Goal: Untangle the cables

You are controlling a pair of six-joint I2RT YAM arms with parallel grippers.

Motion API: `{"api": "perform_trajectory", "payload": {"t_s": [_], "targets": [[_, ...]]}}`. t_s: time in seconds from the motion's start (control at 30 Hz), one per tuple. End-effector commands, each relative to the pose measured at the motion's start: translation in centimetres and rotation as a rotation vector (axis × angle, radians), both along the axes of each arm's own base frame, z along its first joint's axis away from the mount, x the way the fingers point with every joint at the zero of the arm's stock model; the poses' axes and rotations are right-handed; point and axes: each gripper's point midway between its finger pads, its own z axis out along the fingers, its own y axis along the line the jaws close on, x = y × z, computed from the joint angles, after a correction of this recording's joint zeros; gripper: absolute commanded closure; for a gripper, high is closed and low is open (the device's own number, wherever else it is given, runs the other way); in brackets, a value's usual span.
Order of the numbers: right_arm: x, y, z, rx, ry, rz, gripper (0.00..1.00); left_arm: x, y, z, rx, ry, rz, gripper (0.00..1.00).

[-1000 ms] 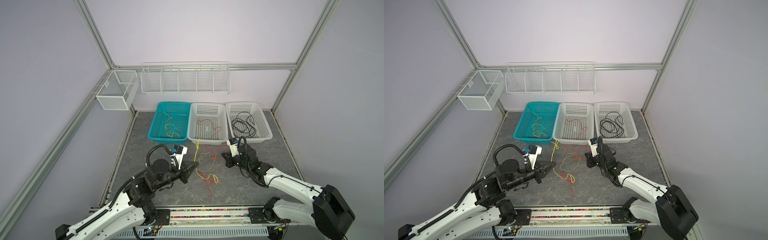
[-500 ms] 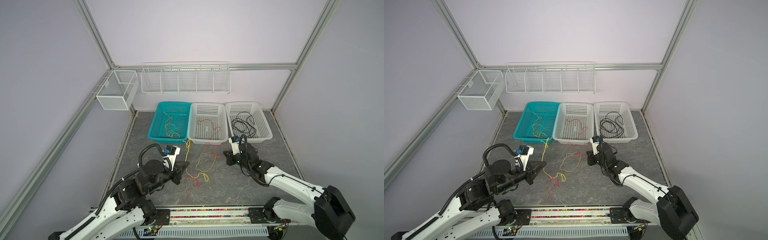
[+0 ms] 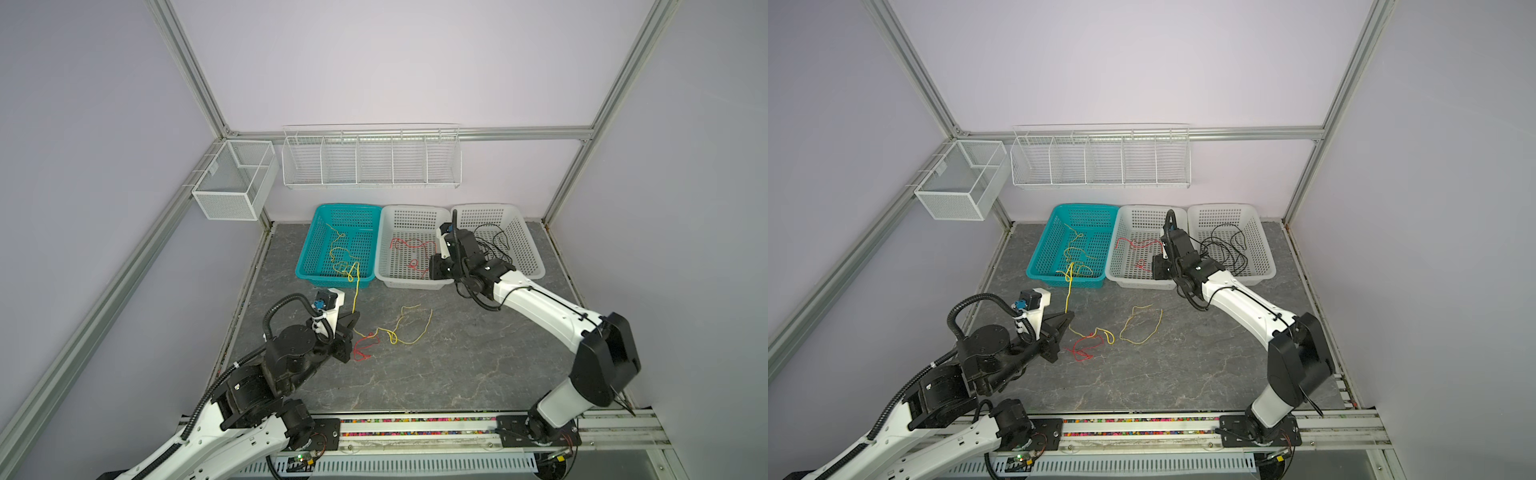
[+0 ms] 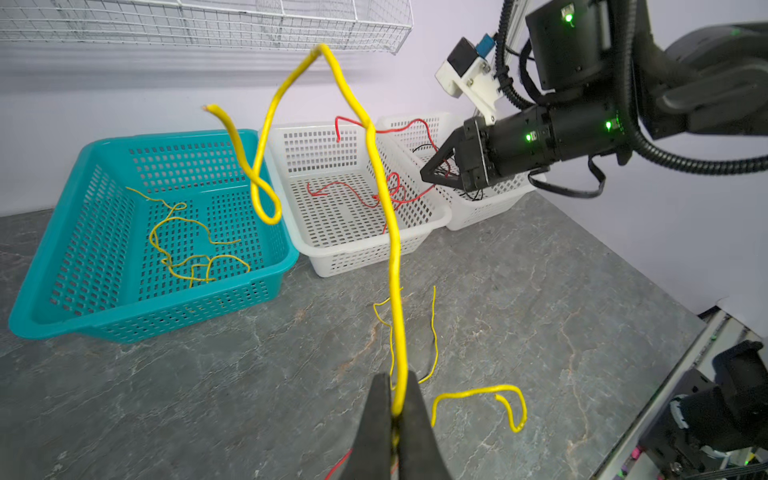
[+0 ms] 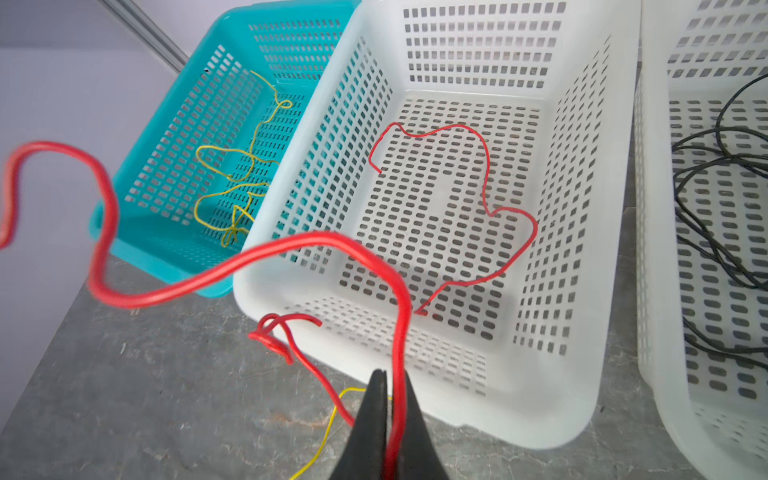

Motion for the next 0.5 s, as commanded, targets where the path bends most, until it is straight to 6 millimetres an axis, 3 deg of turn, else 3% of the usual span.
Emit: {"api": "perform_trajectory", "payload": {"t_s": [0.0, 0.17, 0.33, 0.47], "targets": [[0.5, -1.1, -1.4, -0.075, 0.073, -0.041, 0.91, 0.9, 0.4, -0.8, 0.039, -0.020, 0.043, 1.00], [2.5, -0.6, -2.1, -0.086, 0.121, -0.048, 0.86, 1.1, 1.6, -0.8, 0.030, -0.022, 0.098, 1.00], [3.4, 0.0, -1.6, -0.101, 0.131, -0.027, 0.61, 0.9, 2.4, -0.3, 0.001, -0.038, 0.115, 1.00], [2.4, 0.0, 0.5, -0.076, 0.106, 0.004, 0.51, 0.9, 2.4, 0.0, -0.011, -0.041, 0.119, 1.00]]}}
